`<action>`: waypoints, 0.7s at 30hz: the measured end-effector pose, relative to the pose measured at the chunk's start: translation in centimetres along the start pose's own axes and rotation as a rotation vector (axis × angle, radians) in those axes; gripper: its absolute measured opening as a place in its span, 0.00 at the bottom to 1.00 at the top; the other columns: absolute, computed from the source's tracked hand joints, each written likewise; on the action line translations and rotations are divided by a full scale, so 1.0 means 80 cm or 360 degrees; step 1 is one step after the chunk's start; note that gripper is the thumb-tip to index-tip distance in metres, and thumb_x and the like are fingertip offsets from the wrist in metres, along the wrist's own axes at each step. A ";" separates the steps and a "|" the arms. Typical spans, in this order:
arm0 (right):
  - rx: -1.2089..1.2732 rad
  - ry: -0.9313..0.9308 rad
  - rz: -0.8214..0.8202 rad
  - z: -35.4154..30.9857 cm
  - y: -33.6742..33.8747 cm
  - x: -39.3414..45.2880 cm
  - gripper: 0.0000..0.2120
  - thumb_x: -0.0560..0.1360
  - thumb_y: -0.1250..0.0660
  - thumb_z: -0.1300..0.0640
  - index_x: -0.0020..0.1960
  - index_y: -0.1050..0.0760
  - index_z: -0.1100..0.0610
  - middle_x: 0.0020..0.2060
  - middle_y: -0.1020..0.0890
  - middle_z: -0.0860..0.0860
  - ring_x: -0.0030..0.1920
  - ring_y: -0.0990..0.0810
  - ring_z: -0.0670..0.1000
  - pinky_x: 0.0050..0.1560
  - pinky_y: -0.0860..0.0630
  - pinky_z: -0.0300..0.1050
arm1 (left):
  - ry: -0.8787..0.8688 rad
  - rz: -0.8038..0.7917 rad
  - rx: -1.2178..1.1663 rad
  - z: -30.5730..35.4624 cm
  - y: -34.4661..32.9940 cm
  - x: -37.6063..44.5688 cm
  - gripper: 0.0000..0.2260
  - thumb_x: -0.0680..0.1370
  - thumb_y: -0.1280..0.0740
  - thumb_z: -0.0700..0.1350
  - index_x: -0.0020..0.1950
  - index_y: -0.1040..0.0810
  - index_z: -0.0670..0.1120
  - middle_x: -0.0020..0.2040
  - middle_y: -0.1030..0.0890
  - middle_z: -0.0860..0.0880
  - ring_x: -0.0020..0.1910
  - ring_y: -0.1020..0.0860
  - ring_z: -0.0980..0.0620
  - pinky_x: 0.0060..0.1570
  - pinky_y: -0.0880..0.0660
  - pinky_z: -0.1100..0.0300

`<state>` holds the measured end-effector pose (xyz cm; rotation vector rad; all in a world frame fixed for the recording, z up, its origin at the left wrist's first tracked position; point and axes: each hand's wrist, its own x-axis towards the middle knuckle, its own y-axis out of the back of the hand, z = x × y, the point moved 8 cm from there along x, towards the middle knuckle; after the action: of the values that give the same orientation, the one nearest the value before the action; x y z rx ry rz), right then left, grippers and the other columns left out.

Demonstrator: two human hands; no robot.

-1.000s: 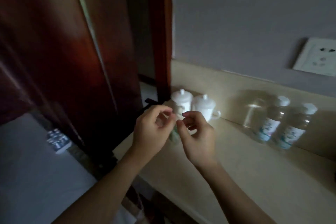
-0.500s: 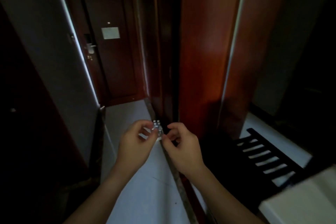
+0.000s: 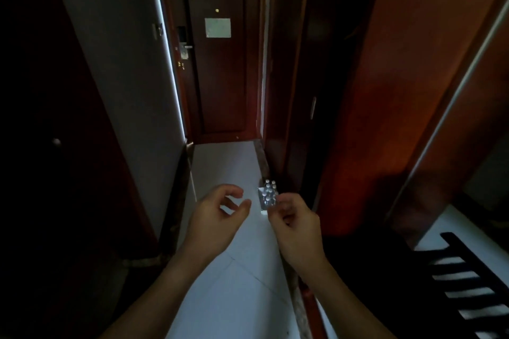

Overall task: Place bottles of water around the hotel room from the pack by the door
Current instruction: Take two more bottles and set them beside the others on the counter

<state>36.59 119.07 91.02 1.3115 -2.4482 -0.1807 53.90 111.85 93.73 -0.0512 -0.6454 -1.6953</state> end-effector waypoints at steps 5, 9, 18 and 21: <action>0.0093 0.0016 -0.0028 0.026 -0.028 0.131 0.08 0.74 0.28 0.55 0.52 0.22 0.48 0.41 0.17 0.46 0.45 0.18 0.44 0.48 0.20 0.47 | -0.0014 0.0008 0.0109 -0.018 -0.030 0.118 0.11 0.72 0.25 0.45 0.45 0.23 0.60 0.44 0.19 0.59 0.41 0.20 0.58 0.38 0.26 0.69; 0.0149 0.0044 -0.0119 0.013 -0.062 0.235 0.10 0.74 0.28 0.57 0.52 0.25 0.46 0.40 0.18 0.45 0.43 0.19 0.44 0.47 0.21 0.44 | 0.0004 0.0047 0.0160 -0.028 -0.040 0.211 0.08 0.72 0.26 0.48 0.48 0.20 0.56 0.44 0.18 0.55 0.41 0.19 0.57 0.40 0.24 0.65; 0.0111 0.0136 -0.0295 0.012 -0.167 0.421 0.11 0.73 0.27 0.56 0.53 0.24 0.47 0.40 0.18 0.44 0.43 0.20 0.42 0.47 0.21 0.45 | 0.0137 0.0220 0.0196 -0.101 -0.019 0.383 0.07 0.73 0.26 0.46 0.50 0.18 0.51 0.47 0.17 0.56 0.45 0.18 0.57 0.46 0.20 0.55; 0.0065 0.0125 -0.0302 0.031 -0.210 0.492 0.11 0.73 0.27 0.56 0.53 0.24 0.46 0.40 0.18 0.44 0.44 0.19 0.43 0.48 0.20 0.49 | 0.0193 0.0231 0.0128 -0.156 -0.025 0.453 0.08 0.72 0.26 0.49 0.50 0.18 0.53 0.48 0.16 0.56 0.48 0.18 0.55 0.50 0.20 0.51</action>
<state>28.88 76.99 93.90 1.5385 -2.2728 -0.1251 47.26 74.14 96.11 0.0605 -0.6039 -1.5188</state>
